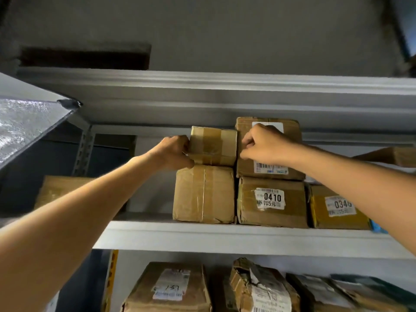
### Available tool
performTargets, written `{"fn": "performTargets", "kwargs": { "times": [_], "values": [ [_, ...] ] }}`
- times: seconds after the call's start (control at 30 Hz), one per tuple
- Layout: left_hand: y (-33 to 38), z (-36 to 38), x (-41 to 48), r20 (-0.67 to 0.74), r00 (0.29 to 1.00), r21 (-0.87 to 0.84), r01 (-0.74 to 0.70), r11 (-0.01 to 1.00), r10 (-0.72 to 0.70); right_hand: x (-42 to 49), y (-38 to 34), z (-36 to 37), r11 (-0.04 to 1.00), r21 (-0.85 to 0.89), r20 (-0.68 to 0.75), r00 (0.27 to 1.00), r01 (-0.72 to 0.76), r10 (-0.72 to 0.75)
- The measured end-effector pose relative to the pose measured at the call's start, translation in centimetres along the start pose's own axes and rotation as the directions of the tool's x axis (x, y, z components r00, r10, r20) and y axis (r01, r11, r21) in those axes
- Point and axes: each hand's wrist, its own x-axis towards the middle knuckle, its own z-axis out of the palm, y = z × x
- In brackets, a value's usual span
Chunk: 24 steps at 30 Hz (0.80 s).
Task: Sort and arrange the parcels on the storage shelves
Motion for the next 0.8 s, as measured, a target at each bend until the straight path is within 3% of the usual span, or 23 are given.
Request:
{"fn": "performTargets", "kwargs": {
  "times": [0.17, 0.27, 0.4, 0.6, 0.8],
  "values": [
    [-0.4, 0.2, -0.9, -0.002, 0.999, -0.356, 0.039, 0.934, -0.043, 0.5, -2.3, 1.0, 0.972, 0.197, -0.042, 0.989, -0.13, 0.141],
    [-0.8, 0.0, -1.3, -0.042, 0.996, -0.505, 0.049, 0.862, -0.081, 0.6, -3.9, 1.7, 0.875, 0.418, -0.084, 0.949, -0.243, 0.304],
    [-0.7, -1.1, -2.1, -0.116, 0.986, -0.63, 0.022, 0.776, -0.123, 1.4, -5.0, 1.6, 0.759, 0.628, -0.176, 0.918, -0.172, 0.354],
    [-0.7, -0.9, -3.0, -0.059, 0.985, -0.74, 0.066, 0.669, -0.162, 1.1, -4.9, 2.2, 0.776, 0.615, -0.213, 0.918, -0.14, 0.335],
    [0.0, -0.8, -3.8, 0.056, 0.969, -0.905, 0.151, 0.397, -0.24, 0.3, -3.9, 3.0, 0.782, 0.618, -0.252, 0.922, -0.081, 0.295]
  ]
}}
